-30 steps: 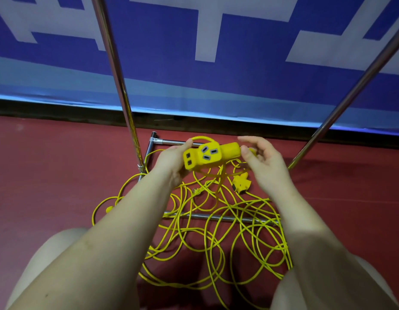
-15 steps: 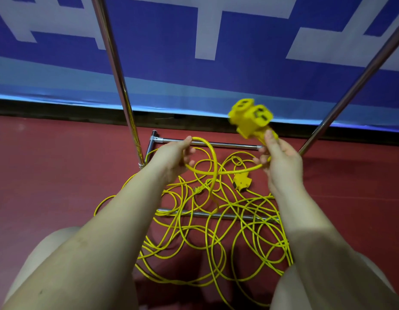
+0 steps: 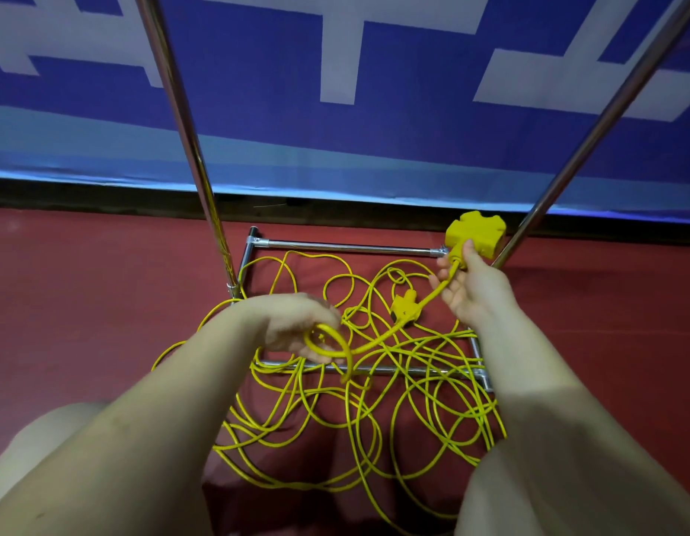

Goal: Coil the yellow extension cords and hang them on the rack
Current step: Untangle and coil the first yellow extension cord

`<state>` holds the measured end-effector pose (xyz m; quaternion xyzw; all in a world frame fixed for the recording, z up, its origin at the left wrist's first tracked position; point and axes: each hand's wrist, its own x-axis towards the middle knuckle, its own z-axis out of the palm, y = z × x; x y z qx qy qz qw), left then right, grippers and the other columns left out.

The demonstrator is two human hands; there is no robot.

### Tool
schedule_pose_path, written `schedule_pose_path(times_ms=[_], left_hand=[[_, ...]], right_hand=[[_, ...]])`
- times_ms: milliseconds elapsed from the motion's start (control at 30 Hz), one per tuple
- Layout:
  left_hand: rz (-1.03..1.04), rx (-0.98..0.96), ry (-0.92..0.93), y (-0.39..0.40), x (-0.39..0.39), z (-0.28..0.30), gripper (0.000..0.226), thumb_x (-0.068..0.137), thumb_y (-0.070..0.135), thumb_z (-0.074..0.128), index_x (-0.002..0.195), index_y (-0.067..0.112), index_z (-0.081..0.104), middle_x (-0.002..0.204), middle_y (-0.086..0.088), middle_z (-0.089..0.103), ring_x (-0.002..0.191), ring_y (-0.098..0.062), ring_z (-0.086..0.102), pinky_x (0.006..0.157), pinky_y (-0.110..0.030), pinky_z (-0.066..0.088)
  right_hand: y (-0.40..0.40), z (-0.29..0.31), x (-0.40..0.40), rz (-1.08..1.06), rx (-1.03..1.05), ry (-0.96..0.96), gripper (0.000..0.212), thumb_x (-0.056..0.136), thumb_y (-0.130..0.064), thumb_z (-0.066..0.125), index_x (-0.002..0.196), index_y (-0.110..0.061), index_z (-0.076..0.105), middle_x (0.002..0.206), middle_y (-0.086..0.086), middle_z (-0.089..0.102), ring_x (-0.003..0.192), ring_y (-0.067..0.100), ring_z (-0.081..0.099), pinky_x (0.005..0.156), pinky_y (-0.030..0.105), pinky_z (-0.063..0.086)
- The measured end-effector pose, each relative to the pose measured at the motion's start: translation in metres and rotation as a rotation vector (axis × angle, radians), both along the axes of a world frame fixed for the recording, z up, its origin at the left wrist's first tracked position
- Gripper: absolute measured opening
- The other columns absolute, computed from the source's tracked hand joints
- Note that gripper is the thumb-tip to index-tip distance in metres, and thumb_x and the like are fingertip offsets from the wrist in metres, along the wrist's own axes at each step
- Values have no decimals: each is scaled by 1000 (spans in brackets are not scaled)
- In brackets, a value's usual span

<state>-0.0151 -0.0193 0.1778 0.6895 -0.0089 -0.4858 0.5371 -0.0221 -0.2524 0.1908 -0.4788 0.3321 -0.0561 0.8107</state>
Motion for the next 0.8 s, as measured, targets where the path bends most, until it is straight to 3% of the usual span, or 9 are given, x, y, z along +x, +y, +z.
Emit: schedule_pose_path(times_ms=[100,200,267,300,400,500,600,700,800], left_hand=[[-93,33,31,8,-5,-1,28,88,-2,57,113,11,56,83,-9,66,58,-8,56,48,-15,40],[-49,48,-170,14,-6,-1,12,95,13,53,97,6,63,60,6,66,49,-3,50,48,-14,37],[34,23,-217,17,-5,1,26,98,18,48,85,-2,59,51,3,63,45,-3,56,45,-14,42],[64,-15,-196,19,-4,3,28,99,18,46,88,-5,57,51,1,64,45,-6,59,44,-16,45],[72,-80,-207,18,-7,9,23,100,17,43,87,1,55,55,-4,64,48,-11,62,46,-21,50],[112,-141,-249,7,-12,18,23,101,17,40,84,7,52,56,-3,62,46,-12,60,46,-23,52],[147,-193,-317,-8,-21,25,20,102,16,38,90,7,50,54,0,56,37,-8,49,41,-21,47],[203,-263,-320,-20,-28,23,16,102,13,36,96,7,49,60,-2,46,34,-4,36,39,-20,43],[151,-260,-314,-22,-29,17,22,103,16,34,90,13,51,60,1,41,36,-3,32,40,-17,39]], right_hand=[[-1,-4,3,-23,34,15,27,98,-32,45,84,-10,52,74,5,53,59,10,47,44,21,52],[3,-5,4,-73,203,-14,21,99,-21,44,83,-10,51,75,7,58,62,10,56,52,25,54],[7,-6,3,-72,335,-40,18,99,-13,42,84,-7,50,73,11,63,57,14,66,51,28,56],[9,-8,2,-57,386,-49,16,99,-9,42,85,-4,50,76,13,63,57,17,68,51,31,57],[13,-13,0,-15,506,-25,10,96,-1,43,101,3,51,94,20,59,90,26,66,63,40,58],[23,-13,-4,41,590,-5,36,94,1,45,129,7,41,105,22,59,87,29,63,54,41,57],[42,-6,-11,165,611,-9,37,94,-2,46,129,5,39,117,20,60,91,28,64,68,42,52],[56,5,-18,251,588,15,19,95,-3,44,112,3,50,93,18,69,88,22,66,81,37,49],[56,14,-17,183,470,79,12,95,2,42,92,6,53,63,16,69,78,16,69,71,31,54]])
